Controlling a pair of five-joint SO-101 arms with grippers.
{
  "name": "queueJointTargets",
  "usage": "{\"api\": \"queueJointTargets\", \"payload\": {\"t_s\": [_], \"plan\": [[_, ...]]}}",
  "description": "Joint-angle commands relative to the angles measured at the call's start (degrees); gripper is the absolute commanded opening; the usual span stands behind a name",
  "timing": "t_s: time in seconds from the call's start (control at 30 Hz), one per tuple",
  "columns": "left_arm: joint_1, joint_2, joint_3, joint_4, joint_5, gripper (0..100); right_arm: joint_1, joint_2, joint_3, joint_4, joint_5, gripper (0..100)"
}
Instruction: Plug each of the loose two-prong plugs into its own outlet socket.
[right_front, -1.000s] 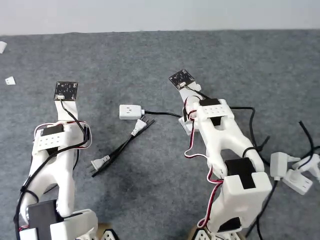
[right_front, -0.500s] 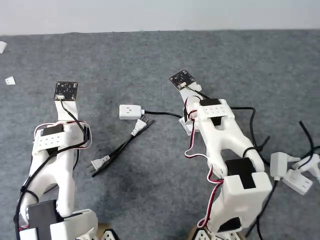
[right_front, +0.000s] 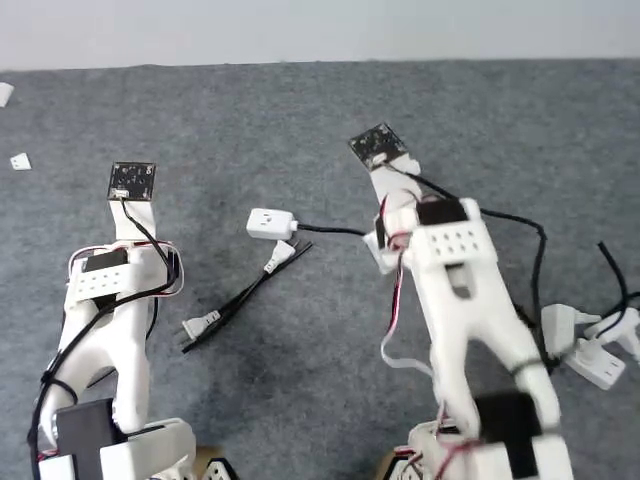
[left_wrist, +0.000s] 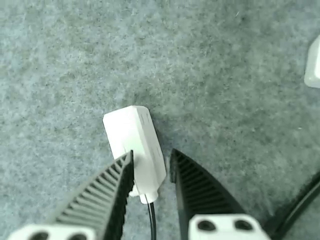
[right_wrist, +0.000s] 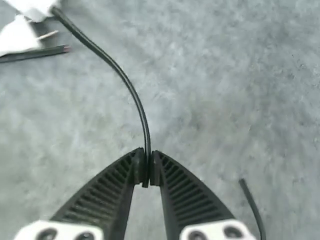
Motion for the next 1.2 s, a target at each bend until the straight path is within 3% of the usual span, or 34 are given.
{"api": "queueJointTargets", "payload": {"t_s": [0.0, 0.3, 0.6, 0.87, 1.17], "plan": [[-0.26, 0.0, -2.15, -1.23, 0.18, 11, -1.45, -12.62, 0.79, 4.53, -0.09, 0.8], [-0.26, 0.0, -2.15, -1.32, 0.18, 11, -7.16, -36.53, -1.67, 18.51, 4.31, 0.8], [-0.44, -0.35, -1.98, -1.23, 0.18, 11, -13.67, -32.66, -19.6, 31.69, 0.79, 0.8], [-0.53, -0.44, -1.98, -1.14, 0.18, 11, -13.32, -16.75, -16.62, 27.3, 0.7, 1.9], [-0.26, -0.18, -2.15, -1.23, 0.18, 11, -7.43, -12.7, 8.26, 13.93, 1.85, 9.5]]}}
